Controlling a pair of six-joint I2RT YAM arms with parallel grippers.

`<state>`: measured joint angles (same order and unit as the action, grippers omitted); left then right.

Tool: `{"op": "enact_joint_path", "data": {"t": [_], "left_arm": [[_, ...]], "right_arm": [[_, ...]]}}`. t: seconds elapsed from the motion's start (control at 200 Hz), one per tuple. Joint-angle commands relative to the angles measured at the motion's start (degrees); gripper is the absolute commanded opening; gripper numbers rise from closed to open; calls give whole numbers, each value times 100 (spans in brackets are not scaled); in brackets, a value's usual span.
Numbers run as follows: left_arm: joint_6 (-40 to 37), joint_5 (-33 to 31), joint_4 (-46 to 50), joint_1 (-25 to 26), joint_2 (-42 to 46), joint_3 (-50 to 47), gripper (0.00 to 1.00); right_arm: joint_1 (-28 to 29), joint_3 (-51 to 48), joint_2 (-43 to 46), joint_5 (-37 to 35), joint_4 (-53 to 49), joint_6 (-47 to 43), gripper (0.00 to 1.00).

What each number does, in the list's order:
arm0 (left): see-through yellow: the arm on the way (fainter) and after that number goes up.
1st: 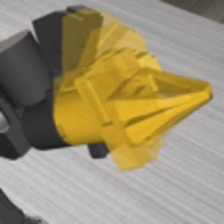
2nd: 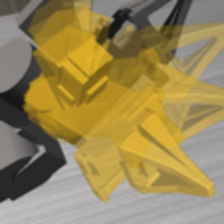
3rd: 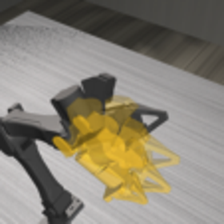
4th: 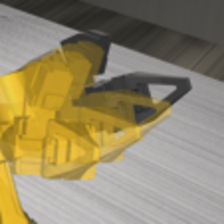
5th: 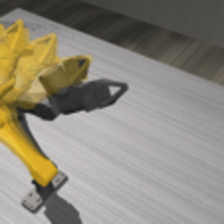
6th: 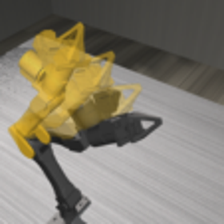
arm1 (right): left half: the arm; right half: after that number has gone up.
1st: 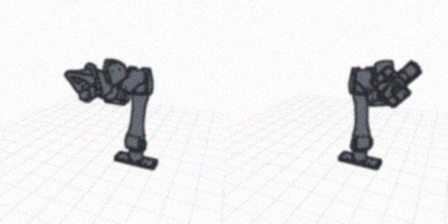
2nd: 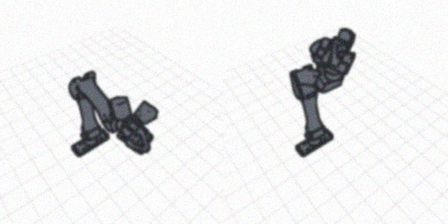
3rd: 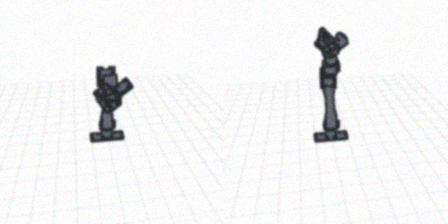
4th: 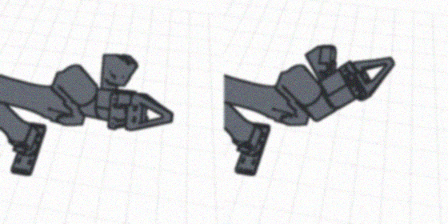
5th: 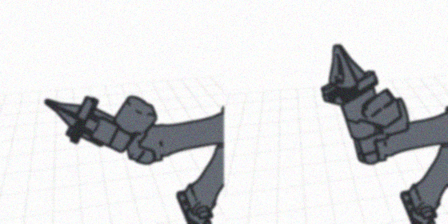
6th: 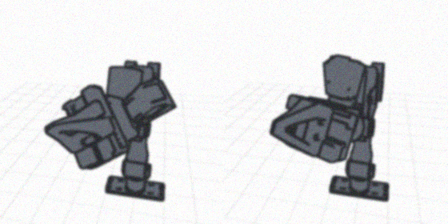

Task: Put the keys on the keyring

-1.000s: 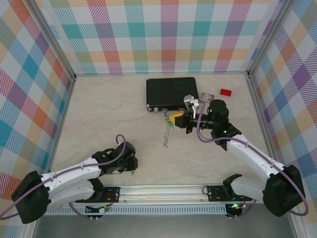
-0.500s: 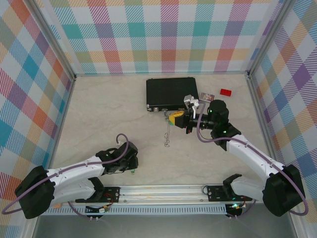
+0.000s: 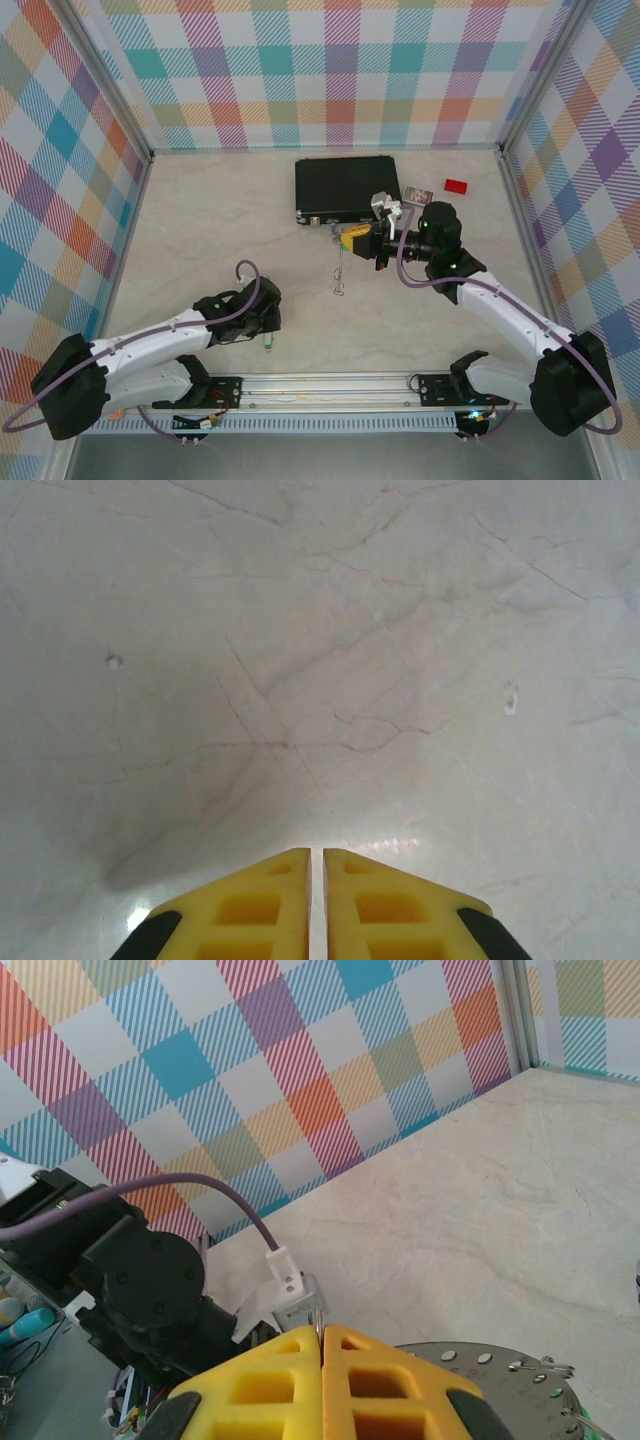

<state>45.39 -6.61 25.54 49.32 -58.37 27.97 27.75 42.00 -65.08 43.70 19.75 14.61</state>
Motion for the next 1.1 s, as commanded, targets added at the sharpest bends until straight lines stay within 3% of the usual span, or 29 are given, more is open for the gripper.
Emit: {"op": "enact_joint_path", "data": {"t": [0.0, 0.225, 0.68, 1.095], "left_arm": [[62, 338, 538, 9, 306, -178, 8], [190, 532, 455, 63, 442, -399, 3], [138, 272, -39, 87, -526, -232, 3], [-672, -111, -287, -240, -1485, 202, 0]], "right_arm": [[-26, -28, -12, 84, 321, 86, 0], [-24, -33, -67, 103, 370, 121, 0], [-24, -40, -104, 110, 401, 138, 0], [-24, -45, -120, 121, 424, 137, 0]]}}
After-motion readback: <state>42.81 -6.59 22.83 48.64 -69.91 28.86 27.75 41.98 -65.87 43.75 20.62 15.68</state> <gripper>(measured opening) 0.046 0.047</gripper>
